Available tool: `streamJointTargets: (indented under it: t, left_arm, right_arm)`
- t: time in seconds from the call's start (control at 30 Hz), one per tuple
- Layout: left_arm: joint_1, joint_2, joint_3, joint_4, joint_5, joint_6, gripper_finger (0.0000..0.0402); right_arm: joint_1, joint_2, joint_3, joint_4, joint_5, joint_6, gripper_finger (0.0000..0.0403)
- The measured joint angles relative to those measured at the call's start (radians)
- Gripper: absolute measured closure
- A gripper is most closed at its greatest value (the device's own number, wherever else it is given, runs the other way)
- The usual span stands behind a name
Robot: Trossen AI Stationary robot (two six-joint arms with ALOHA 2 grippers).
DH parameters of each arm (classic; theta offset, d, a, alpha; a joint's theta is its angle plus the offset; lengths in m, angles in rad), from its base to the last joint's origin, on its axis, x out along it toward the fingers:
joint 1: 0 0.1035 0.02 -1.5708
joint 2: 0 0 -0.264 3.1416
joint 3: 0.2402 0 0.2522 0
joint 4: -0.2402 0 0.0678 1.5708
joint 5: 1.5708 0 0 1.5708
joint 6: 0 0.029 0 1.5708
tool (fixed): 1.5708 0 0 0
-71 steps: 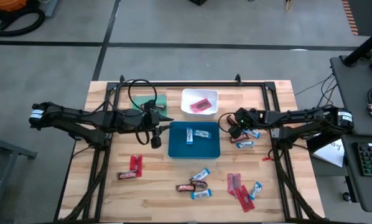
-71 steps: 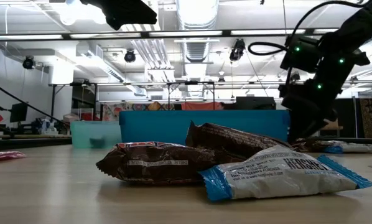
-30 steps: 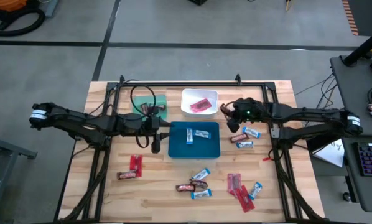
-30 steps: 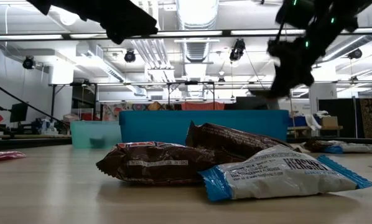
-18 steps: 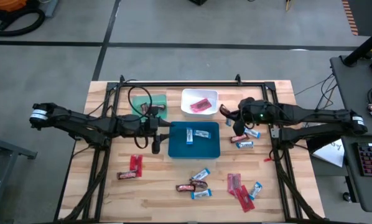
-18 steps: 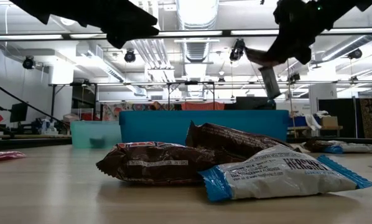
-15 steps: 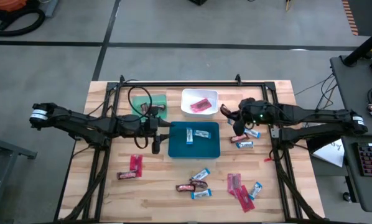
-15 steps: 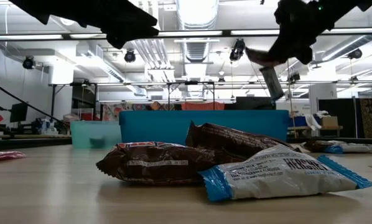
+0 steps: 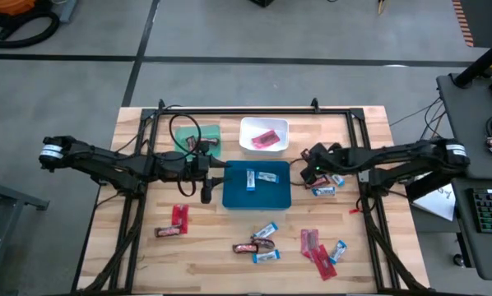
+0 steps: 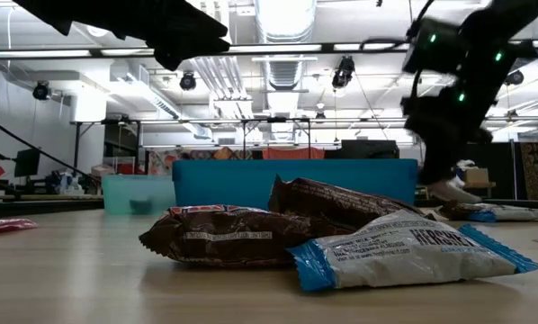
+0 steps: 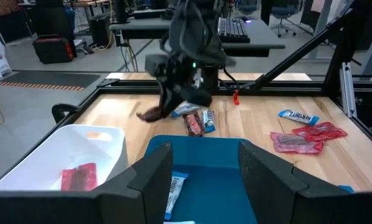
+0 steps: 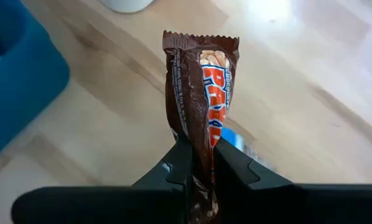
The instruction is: Sort candy
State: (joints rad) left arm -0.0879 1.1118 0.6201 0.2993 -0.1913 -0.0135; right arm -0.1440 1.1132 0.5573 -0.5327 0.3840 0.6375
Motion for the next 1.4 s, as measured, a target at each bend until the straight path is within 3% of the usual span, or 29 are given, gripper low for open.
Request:
streamJointTargets:
  t: [0.13, 0.3, 0.5, 0.63, 0.83, 1.13, 1.23, 1.4]
  left_arm:
    - [0.0, 0.0, 0.0, 0.0, 0.0, 0.0, 0.0235]
    - [0.0, 0.0, 0.0, 0.0, 0.0, 0.0, 0.0235]
    - [0.0, 0.0, 0.0, -0.001, 0.0, 0.0, 0.0235]
    - [0.0, 0.0, 0.0, -0.001, 0.0, 0.0, 0.0235]
    - [0.0, 0.0, 0.0, -0.001, 0.0, 0.004, 0.0235]
    - [0.0, 0.0, 0.0, -0.001, 0.0, 0.005, 0.0235]
    - [0.0, 0.0, 0.0, -0.001, 0.0, 0.005, 0.0235]
    - [0.0, 0.0, 0.0, -0.001, 0.0, 0.005, 0.0235]
  right_arm:
    - [0.0, 0.112, -0.009, 0.07, 0.001, -0.001, 0.035]
    - [0.0, 0.193, 0.006, 0.07, -0.004, -0.009, 0.0294]
    - [-0.001, 0.166, 0.023, 0.067, -0.023, -0.028, 0.0222]
    - [-0.023, 0.11, 0.03, 0.07, -0.017, -0.037, 0.0202]
    - [-0.081, 0.1, 0.026, 0.094, -0.017, -0.053, 0.02]
    - [-0.088, 0.247, 0.019, 0.168, -0.076, -0.073, 0.0204]
    - [-0.087, 0.279, 0.02, 0.189, -0.072, -0.07, 0.023]
    - [-0.087, 0.273, 0.021, 0.198, -0.078, -0.061, 0.0305]
